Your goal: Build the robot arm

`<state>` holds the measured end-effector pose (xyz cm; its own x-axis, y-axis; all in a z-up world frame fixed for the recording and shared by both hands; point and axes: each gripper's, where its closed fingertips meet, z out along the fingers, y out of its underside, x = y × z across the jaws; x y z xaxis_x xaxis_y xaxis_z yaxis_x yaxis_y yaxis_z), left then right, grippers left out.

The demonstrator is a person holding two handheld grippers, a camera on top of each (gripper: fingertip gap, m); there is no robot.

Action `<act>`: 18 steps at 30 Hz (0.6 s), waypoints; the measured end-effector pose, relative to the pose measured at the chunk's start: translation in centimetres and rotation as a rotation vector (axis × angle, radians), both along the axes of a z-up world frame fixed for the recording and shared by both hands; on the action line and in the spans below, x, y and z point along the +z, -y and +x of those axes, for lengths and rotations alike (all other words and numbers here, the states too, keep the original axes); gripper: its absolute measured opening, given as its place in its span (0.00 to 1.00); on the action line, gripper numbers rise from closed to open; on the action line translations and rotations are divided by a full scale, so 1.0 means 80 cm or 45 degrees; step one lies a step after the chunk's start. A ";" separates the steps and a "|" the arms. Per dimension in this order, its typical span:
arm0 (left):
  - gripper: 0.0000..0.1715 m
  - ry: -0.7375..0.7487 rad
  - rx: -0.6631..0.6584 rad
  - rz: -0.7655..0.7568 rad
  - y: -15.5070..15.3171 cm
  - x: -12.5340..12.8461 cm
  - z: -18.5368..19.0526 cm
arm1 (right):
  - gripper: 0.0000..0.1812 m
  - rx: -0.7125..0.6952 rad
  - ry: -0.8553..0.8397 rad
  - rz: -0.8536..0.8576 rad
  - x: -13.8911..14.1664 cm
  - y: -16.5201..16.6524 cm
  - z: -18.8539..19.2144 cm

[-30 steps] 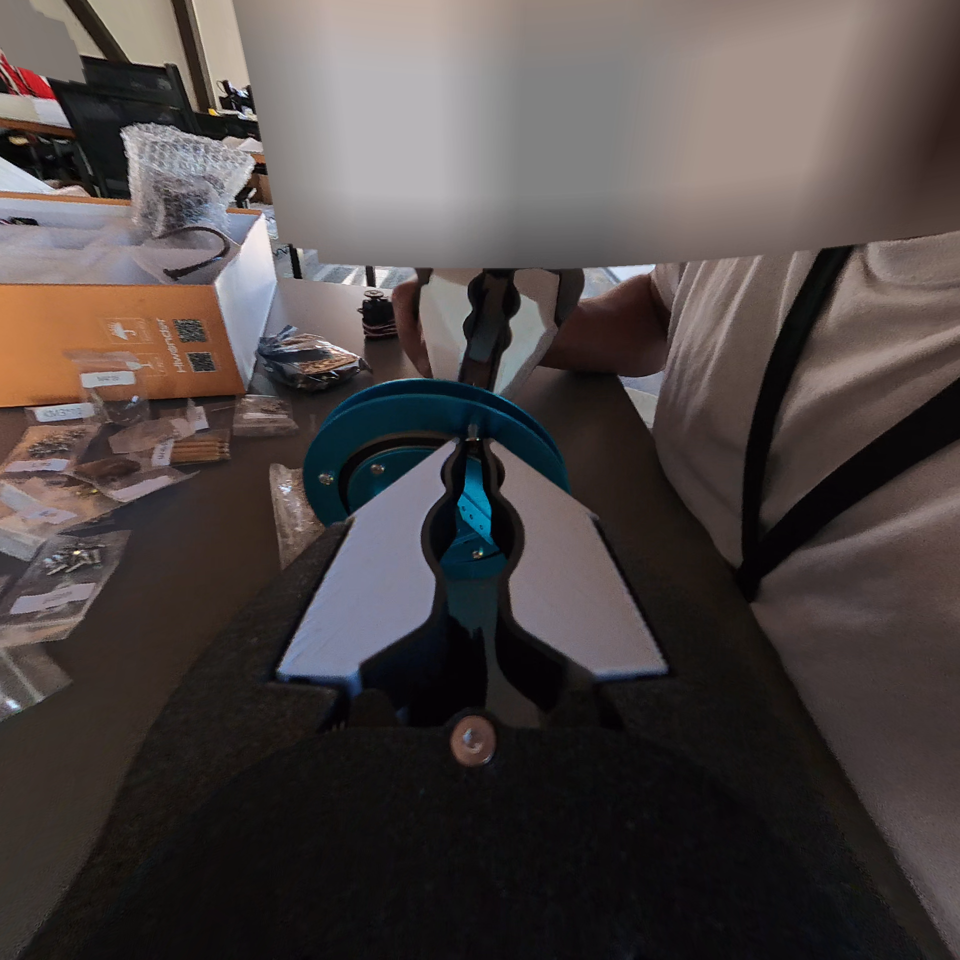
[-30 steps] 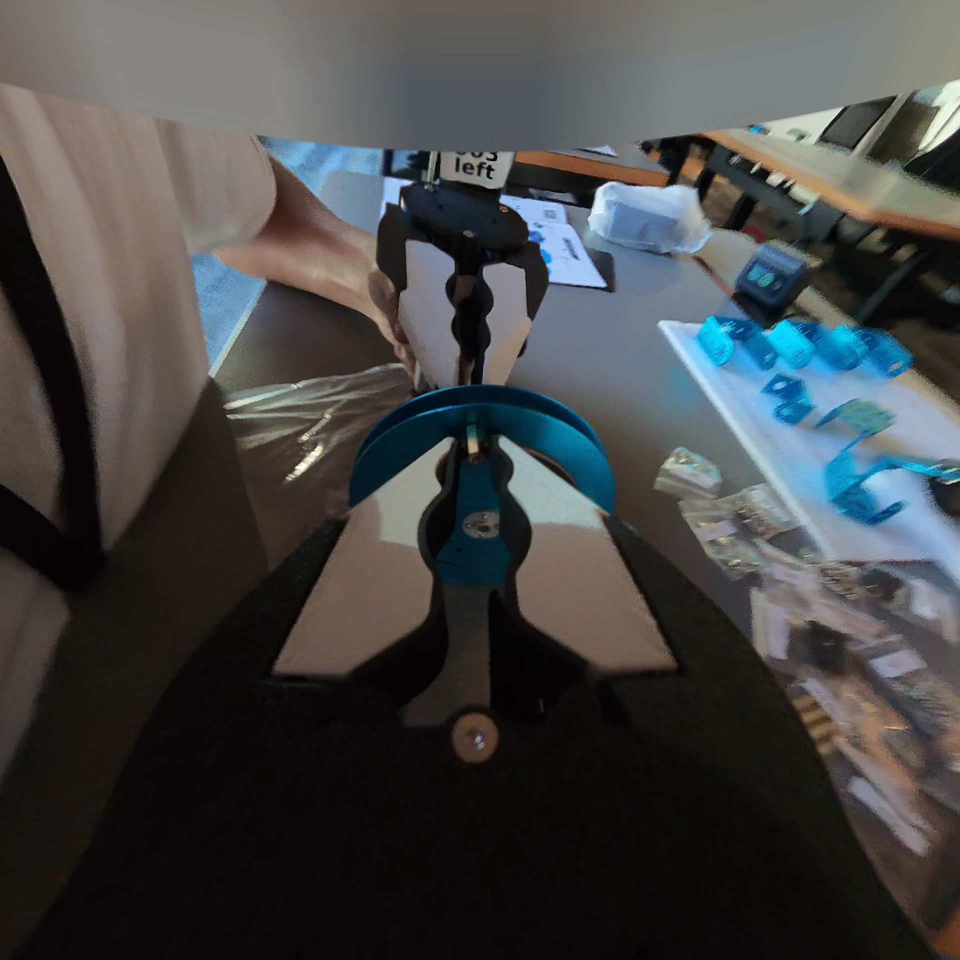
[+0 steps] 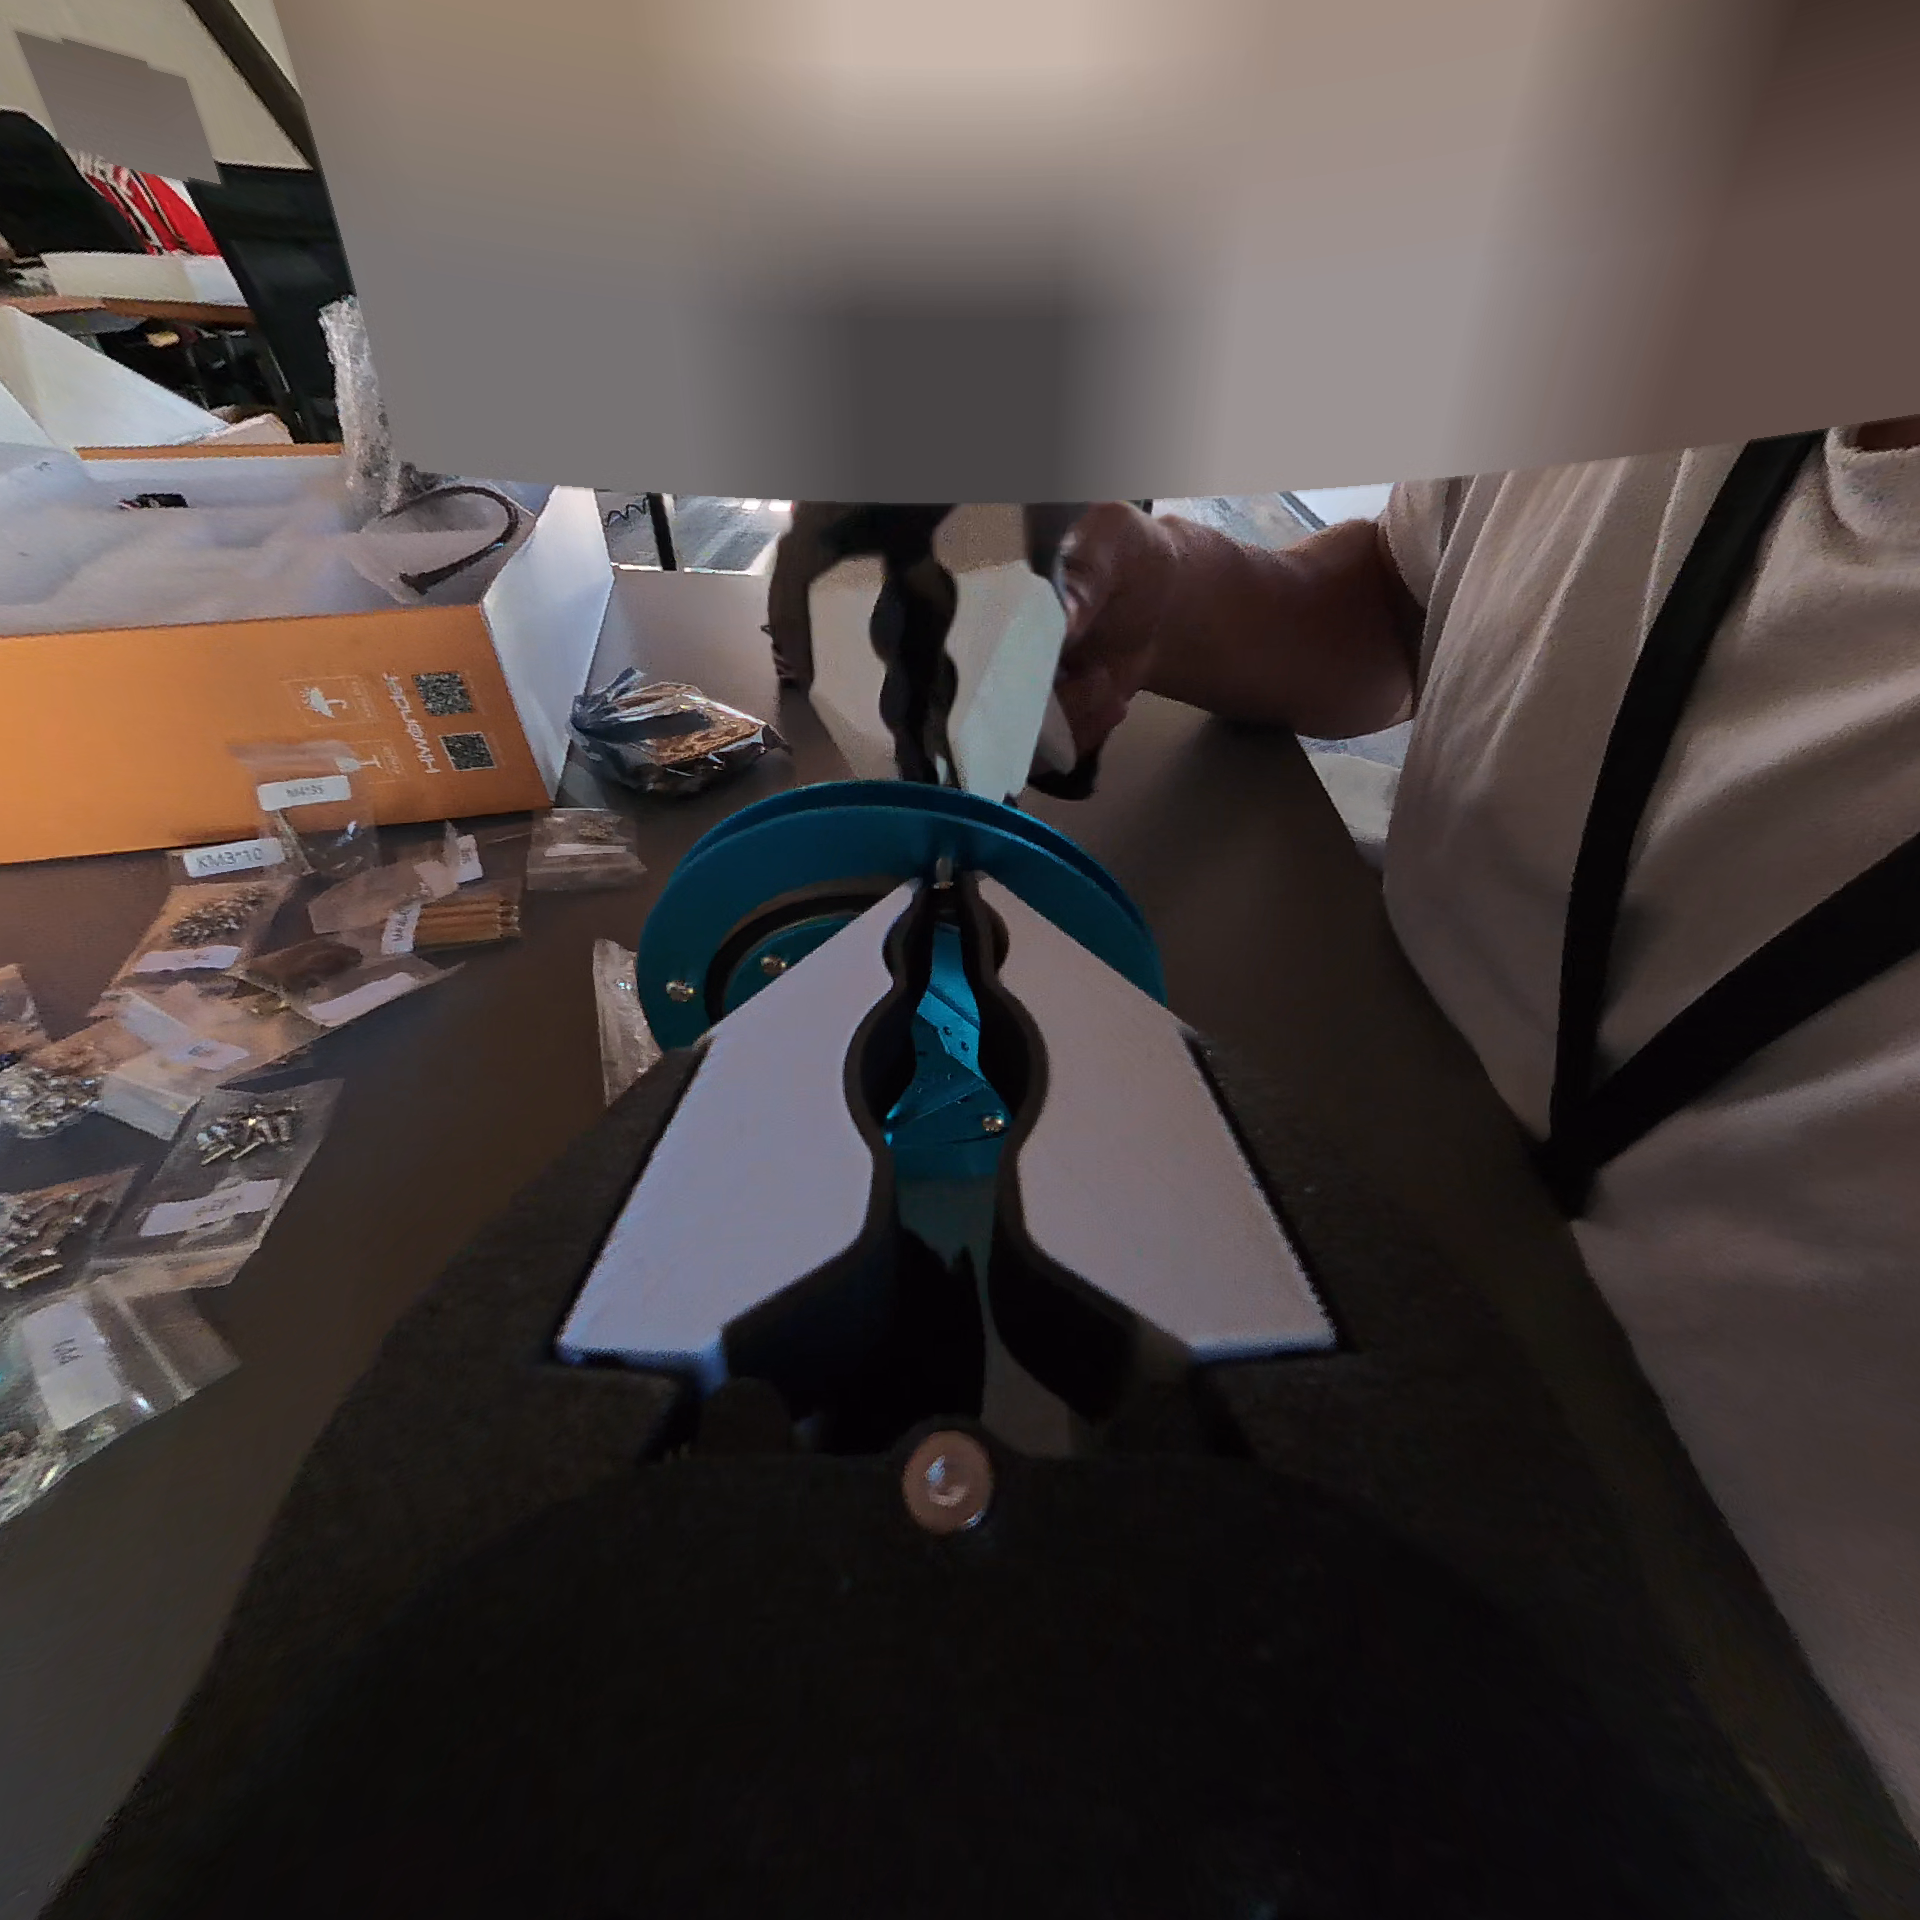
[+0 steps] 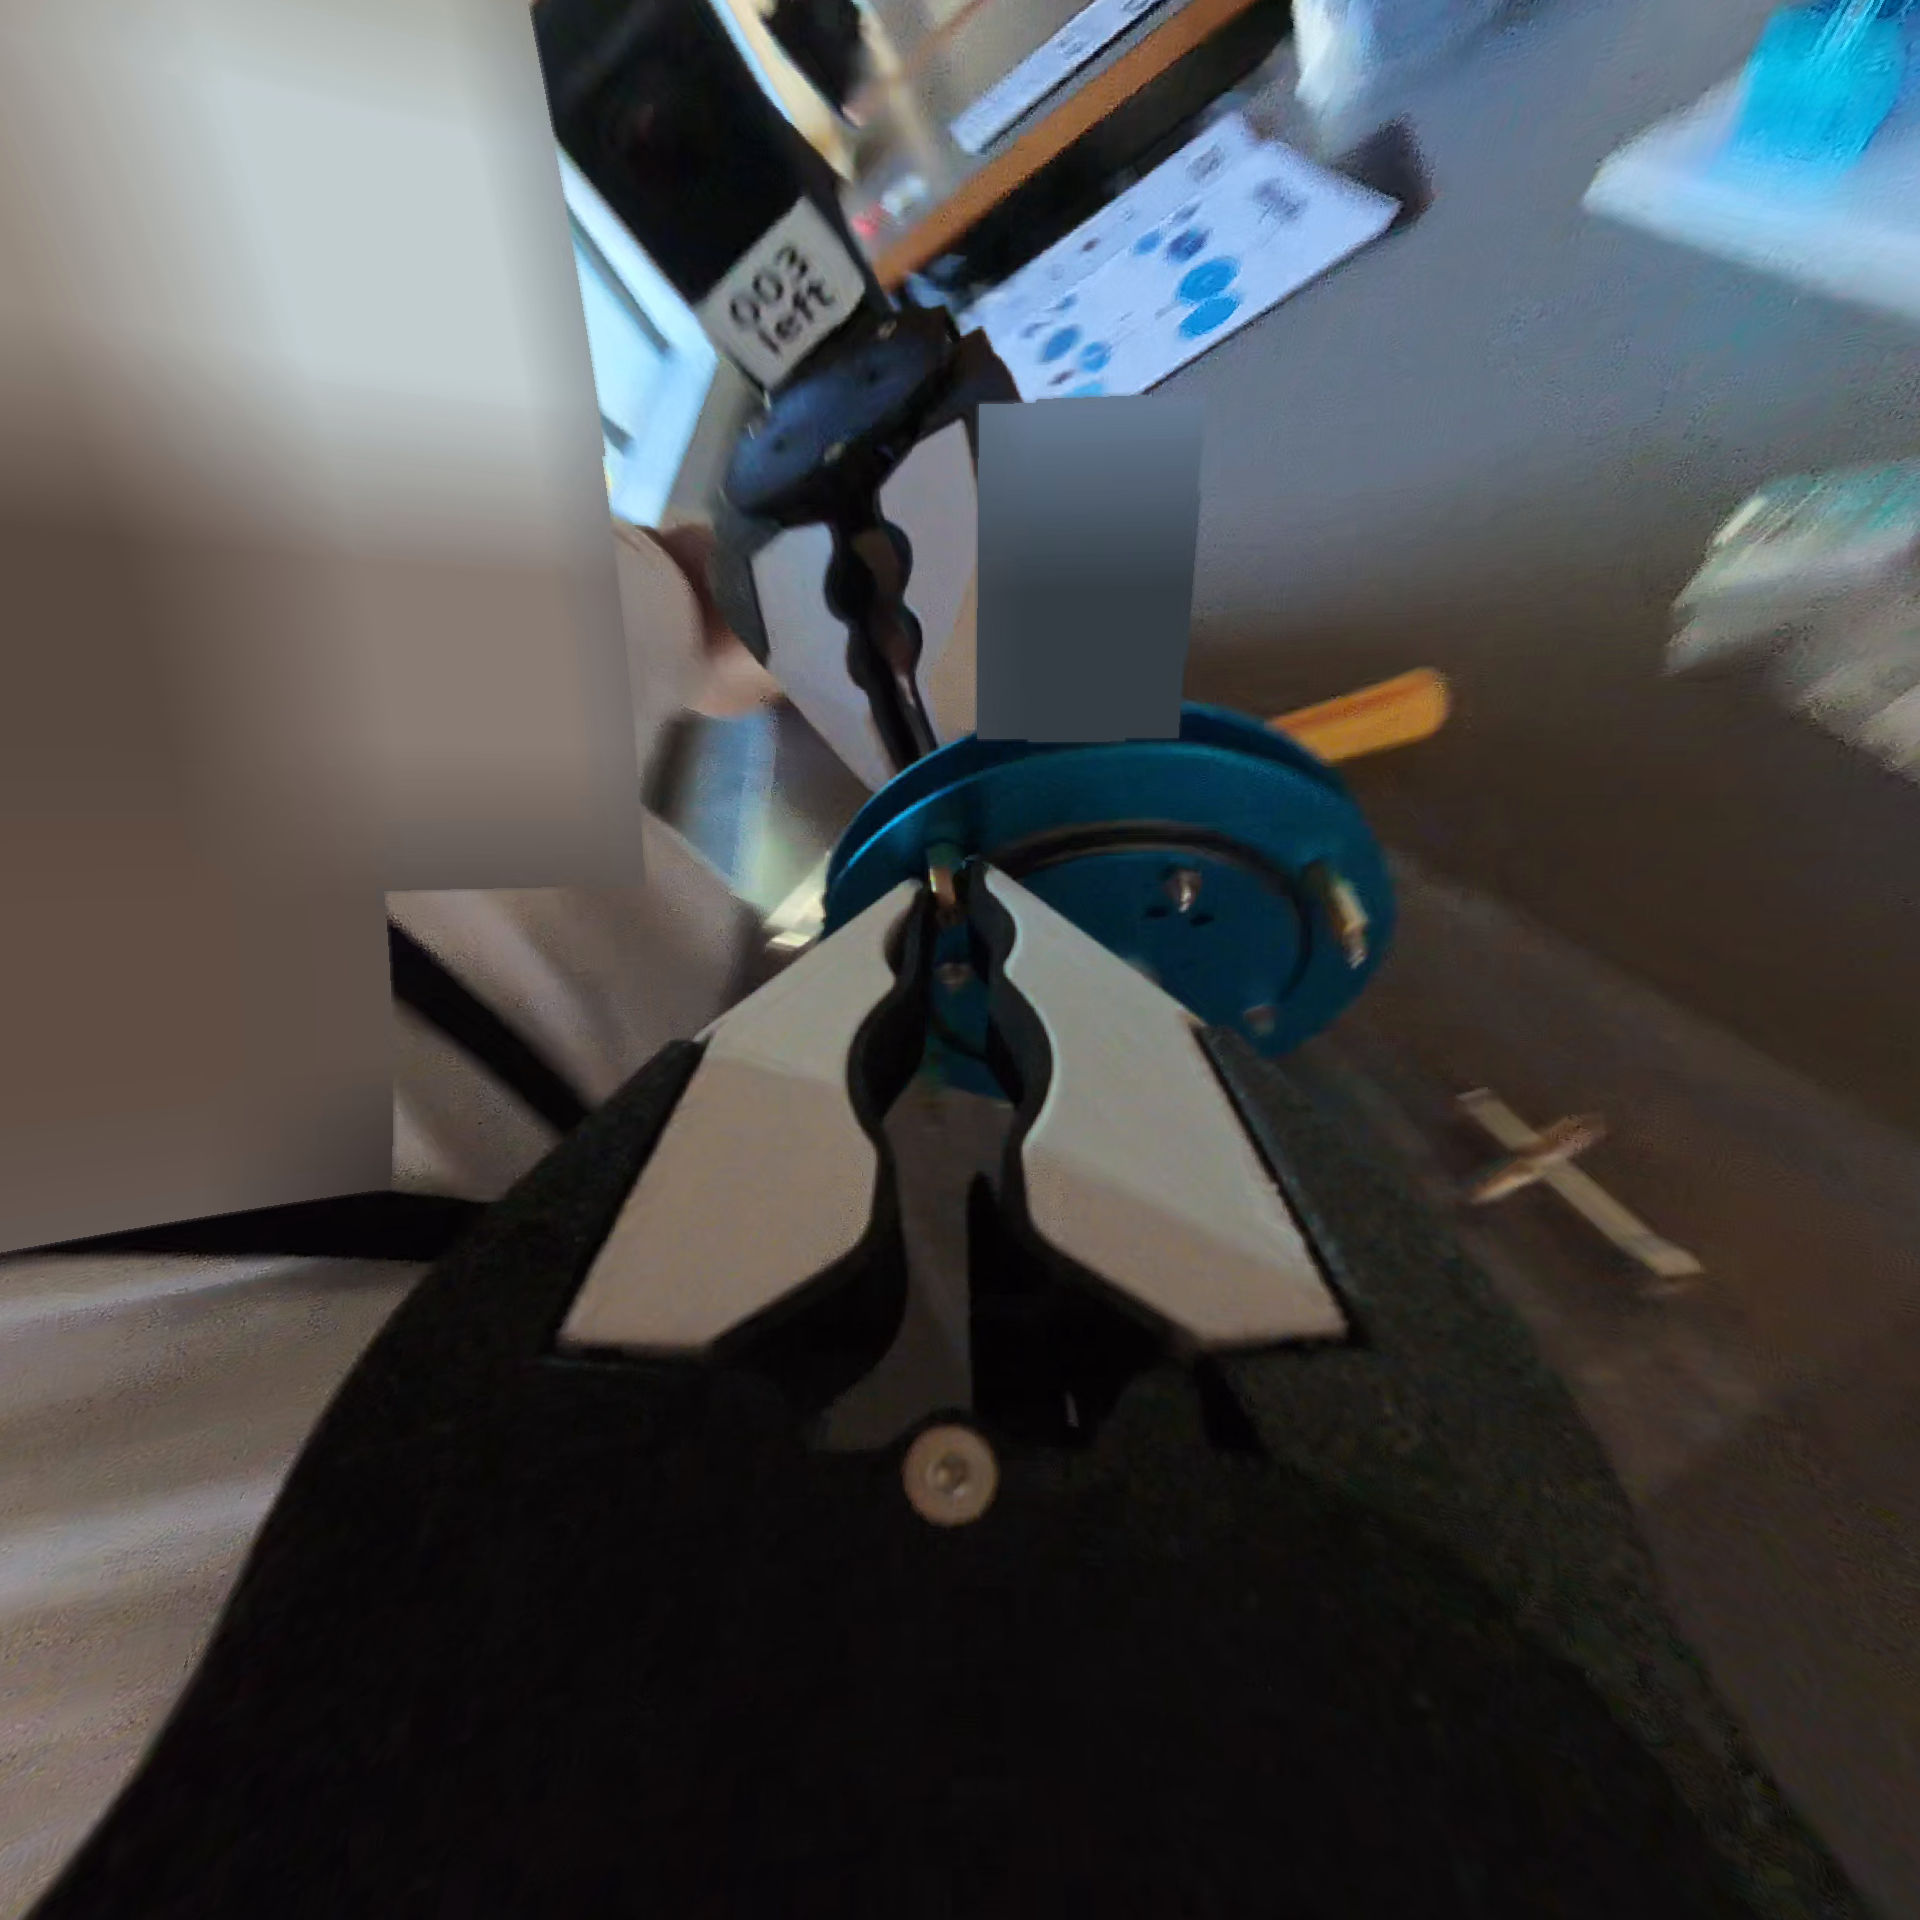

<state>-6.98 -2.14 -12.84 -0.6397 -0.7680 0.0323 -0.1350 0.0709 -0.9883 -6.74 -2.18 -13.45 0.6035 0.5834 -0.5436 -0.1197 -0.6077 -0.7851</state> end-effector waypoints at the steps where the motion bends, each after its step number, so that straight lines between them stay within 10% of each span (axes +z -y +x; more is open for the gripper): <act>1: 0.02 -0.001 -0.002 0.000 0.001 0.000 0.000 | 0.02 0.026 -0.150 -0.084 0.001 0.002 -0.002; 10: 0.02 -0.078 -0.044 -0.073 0.011 -0.001 -0.003 | 0.05 -0.115 0.808 0.853 0.026 0.005 0.005; 18: 0.02 -0.194 -0.068 -0.225 0.011 0.000 -0.002 | 0.13 -0.103 1.160 0.945 0.004 0.003 0.014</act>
